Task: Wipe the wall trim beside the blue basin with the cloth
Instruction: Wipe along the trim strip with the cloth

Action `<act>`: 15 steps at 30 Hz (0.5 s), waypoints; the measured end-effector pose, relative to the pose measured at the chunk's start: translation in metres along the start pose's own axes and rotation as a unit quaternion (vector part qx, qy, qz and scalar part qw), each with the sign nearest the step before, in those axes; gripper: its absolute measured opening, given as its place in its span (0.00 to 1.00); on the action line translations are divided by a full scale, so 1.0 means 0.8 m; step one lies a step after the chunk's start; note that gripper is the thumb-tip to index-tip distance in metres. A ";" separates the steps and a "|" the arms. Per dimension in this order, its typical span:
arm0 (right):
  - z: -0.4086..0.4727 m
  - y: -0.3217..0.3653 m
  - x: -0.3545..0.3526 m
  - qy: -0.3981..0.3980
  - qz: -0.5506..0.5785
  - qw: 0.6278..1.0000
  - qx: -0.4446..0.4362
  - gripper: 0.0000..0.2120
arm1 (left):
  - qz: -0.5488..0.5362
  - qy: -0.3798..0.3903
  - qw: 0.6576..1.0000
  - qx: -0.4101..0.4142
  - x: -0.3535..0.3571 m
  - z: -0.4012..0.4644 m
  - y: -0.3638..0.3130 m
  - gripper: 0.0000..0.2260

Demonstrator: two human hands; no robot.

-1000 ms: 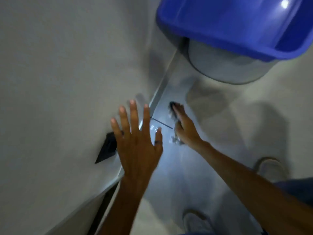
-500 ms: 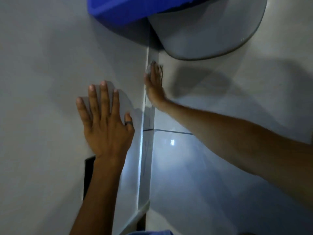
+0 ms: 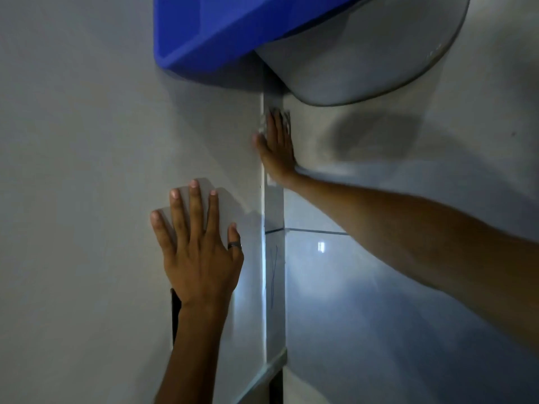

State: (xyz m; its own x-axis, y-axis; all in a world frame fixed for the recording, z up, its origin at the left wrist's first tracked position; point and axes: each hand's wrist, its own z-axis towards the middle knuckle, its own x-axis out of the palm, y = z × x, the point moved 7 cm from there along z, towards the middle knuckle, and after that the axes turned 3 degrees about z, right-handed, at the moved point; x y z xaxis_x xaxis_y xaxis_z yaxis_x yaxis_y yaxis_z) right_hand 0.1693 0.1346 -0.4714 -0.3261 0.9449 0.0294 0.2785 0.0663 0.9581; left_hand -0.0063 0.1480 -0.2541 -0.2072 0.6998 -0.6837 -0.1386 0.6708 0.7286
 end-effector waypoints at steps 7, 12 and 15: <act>-0.038 -0.013 0.016 0.006 0.004 0.999 -0.043 0.41 | 0.008 -0.012 1.000 0.010 0.009 -0.002 0.002 0.33; -0.258 -0.101 0.102 0.138 -0.038 0.990 -0.017 0.43 | 0.016 -0.013 1.000 0.011 0.014 -0.003 0.002 0.33; -0.275 -0.110 0.109 0.152 -0.027 0.988 -0.002 0.42 | 0.019 -0.010 1.000 0.015 0.013 -0.003 0.001 0.33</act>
State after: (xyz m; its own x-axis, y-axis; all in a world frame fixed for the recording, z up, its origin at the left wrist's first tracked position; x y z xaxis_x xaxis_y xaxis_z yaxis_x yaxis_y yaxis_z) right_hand -0.0826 0.1403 -0.4906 -0.5965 0.8002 0.0626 0.2509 0.1118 0.9615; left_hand -0.0113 0.1551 -0.2602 -0.1928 0.7300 -0.6557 -0.1017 0.6498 0.7533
